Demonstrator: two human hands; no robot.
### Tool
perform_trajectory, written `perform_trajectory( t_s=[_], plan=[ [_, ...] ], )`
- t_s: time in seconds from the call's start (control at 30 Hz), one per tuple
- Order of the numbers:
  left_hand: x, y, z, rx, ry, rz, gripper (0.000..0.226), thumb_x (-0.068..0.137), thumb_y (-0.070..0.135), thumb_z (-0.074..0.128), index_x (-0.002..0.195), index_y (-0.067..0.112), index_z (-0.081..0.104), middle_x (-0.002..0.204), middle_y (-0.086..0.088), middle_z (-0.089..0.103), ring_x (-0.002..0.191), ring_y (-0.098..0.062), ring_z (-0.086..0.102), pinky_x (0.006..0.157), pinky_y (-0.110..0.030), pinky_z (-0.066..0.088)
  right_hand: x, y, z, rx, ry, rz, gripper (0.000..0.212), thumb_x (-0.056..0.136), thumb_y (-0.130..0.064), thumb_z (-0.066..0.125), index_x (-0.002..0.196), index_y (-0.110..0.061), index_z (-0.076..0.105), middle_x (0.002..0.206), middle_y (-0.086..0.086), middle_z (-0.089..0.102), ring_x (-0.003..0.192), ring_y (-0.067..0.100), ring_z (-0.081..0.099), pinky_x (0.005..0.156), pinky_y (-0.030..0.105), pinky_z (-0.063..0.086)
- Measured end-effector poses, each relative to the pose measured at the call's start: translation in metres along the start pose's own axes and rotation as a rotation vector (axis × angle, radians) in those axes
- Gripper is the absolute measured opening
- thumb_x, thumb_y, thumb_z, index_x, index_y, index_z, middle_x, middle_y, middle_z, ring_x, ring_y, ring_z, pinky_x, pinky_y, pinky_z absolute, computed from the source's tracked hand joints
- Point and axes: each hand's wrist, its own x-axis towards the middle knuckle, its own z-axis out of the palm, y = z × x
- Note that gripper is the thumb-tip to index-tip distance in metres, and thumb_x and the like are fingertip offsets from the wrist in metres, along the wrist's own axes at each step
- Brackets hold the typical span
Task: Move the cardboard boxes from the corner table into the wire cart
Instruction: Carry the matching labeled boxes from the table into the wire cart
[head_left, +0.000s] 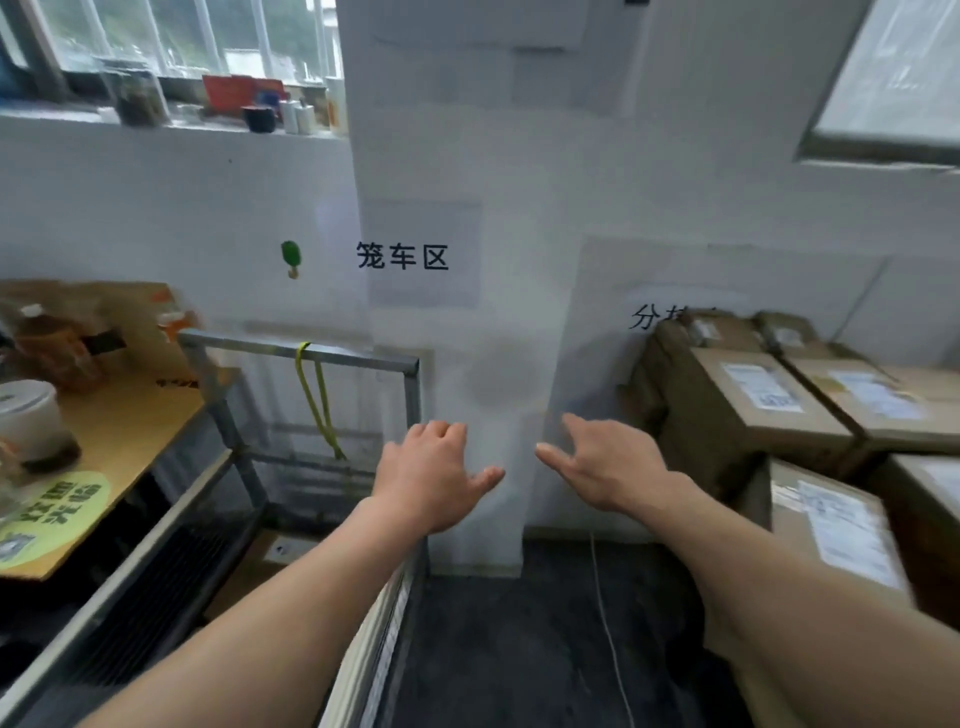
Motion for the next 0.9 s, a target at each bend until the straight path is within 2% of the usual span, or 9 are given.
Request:
perform_trajectory(
  t_s=[0.13,0.37,0.43,0.5,0.63,0.8,0.9],
  plan=[
    [-0.022,0.029,-0.001,-0.027,-0.020,0.136,0.081,0.087,0.079,0.039,0.144,0.021,0.045,0.145,-0.002,0.051,0.134,-0.025,0.046,0.103,-0.048,0.043,-0.053,0.018,-0.009,-0.029,0.002,0.143,0.070,0.096,-0.074,0.031,0.138,-0.021,0.050,0.126,0.005,0.066,0.115,0.028,0.062,0.092,0.046,0.050],
    [-0.059,0.104,0.008,-0.089,-0.094,0.360,0.079,0.088,0.076,0.042,0.142,0.019,0.047,0.145,-0.005,0.051,0.133,-0.028,0.047,0.103,-0.047,0.044,-0.162,0.054,-0.025,-0.029,0.028,0.351,0.063,0.096,-0.073,0.033,0.125,-0.021,0.054,0.124,0.009,0.066,0.112,0.031,0.060,0.088,0.046,0.048],
    [-0.069,0.127,0.011,-0.109,-0.116,0.424,0.080,0.088,0.077,0.041,0.142,0.019,0.046,0.147,-0.006,0.049,0.134,-0.028,0.046,0.104,-0.048,0.044,-0.194,0.069,-0.029,-0.005,0.050,0.421,0.061,0.095,-0.073,0.035,0.122,-0.023,0.055,0.124,0.007,0.064,0.111,0.030,0.060,0.085,0.044,0.048],
    [-0.080,0.151,0.013,-0.137,-0.132,0.491,0.082,0.088,0.078,0.039,0.145,0.019,0.045,0.148,-0.005,0.048,0.135,-0.027,0.046,0.104,-0.049,0.045,-0.226,0.085,-0.034,-0.014,0.058,0.493,0.063,0.095,-0.073,0.035,0.128,-0.023,0.055,0.126,0.005,0.065,0.111,0.027,0.061,0.082,0.042,0.048],
    [-0.106,0.201,0.019,-0.171,-0.148,0.619,0.080,0.088,0.080,0.037,0.143,0.022,0.047,0.143,-0.002,0.052,0.128,-0.023,0.051,0.097,-0.046,0.048,-0.290,0.119,-0.042,-0.032,0.074,0.629,0.063,0.095,-0.074,0.035,0.127,-0.024,0.057,0.117,-0.001,0.069,0.103,0.022,0.064,0.077,0.040,0.051],
    [-0.138,0.265,0.023,-0.216,-0.173,0.720,0.079,0.087,0.081,0.037,0.141,0.024,0.049,0.140,0.000,0.055,0.122,-0.021,0.055,0.093,-0.044,0.051,-0.363,0.157,-0.048,-0.067,0.092,0.768,0.063,0.094,-0.076,0.032,0.120,-0.024,0.058,0.116,0.000,0.070,0.104,0.023,0.064,0.079,0.040,0.051],
    [-0.158,0.304,0.025,-0.250,-0.209,0.770,0.080,0.087,0.081,0.038,0.144,0.025,0.047,0.143,0.001,0.053,0.127,-0.021,0.053,0.098,-0.045,0.050,-0.405,0.182,-0.052,-0.077,0.084,0.860,0.071,0.094,-0.075,0.031,0.134,-0.022,0.056,0.129,0.001,0.066,0.118,0.025,0.061,0.090,0.042,0.051]
  ],
)
